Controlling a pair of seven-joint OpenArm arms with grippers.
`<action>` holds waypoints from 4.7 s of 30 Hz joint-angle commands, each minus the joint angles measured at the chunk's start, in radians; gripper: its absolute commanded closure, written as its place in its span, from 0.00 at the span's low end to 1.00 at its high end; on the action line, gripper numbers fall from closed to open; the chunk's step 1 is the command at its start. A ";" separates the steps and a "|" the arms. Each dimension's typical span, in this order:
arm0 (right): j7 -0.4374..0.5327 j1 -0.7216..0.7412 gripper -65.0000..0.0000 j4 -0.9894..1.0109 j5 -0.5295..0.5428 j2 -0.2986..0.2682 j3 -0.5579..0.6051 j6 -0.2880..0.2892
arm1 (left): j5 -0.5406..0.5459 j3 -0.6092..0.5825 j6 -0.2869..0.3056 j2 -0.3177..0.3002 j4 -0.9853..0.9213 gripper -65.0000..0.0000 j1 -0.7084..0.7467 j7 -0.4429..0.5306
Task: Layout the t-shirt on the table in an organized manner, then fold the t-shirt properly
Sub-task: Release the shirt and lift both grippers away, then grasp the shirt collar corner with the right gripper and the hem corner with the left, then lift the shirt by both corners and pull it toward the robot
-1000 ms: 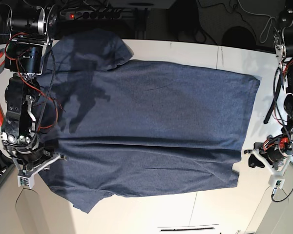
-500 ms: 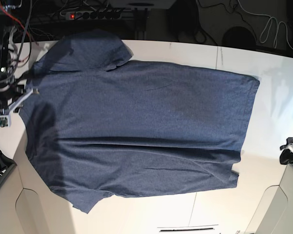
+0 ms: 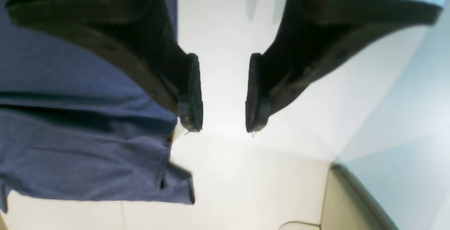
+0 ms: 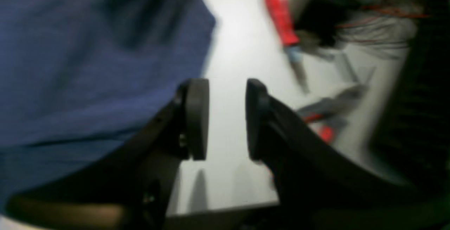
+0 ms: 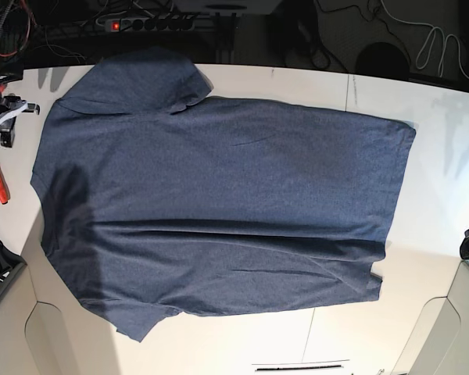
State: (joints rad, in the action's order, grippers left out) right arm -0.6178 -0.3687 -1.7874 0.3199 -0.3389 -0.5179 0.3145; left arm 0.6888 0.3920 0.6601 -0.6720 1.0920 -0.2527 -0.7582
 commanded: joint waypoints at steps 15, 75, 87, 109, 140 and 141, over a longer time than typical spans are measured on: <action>-0.113 0.127 0.52 0.394 0.396 0.056 -0.107 0.262 | 0.025 0.007 0.018 -0.029 0.016 0.63 -0.021 0.013; -0.128 0.130 1.00 0.388 0.421 0.171 -0.089 0.172 | 0.455 0.139 0.038 0.175 0.016 0.63 0.358 -0.221; -0.127 0.130 1.00 0.388 0.422 0.171 -0.089 0.172 | 0.388 0.346 0.038 0.181 0.016 0.63 0.471 -0.213; -0.127 0.130 1.00 0.388 0.422 0.171 -0.089 0.208 | 0.276 0.135 0.038 0.262 0.016 0.63 0.449 -0.061; -0.265 -0.030 1.00 0.130 0.475 0.171 -0.146 0.210 | 0.669 0.370 0.038 0.247 0.016 1.00 0.595 -0.366; -0.274 -0.039 1.00 0.126 0.482 0.171 -0.146 0.210 | 0.686 0.371 0.038 0.247 0.016 1.00 0.607 -0.379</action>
State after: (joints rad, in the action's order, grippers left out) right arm -0.9005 -0.4046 -1.6432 0.7841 -0.1551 -0.6552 0.5190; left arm 1.3487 0.7547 0.6922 -0.4019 1.0958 0.3531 -1.1427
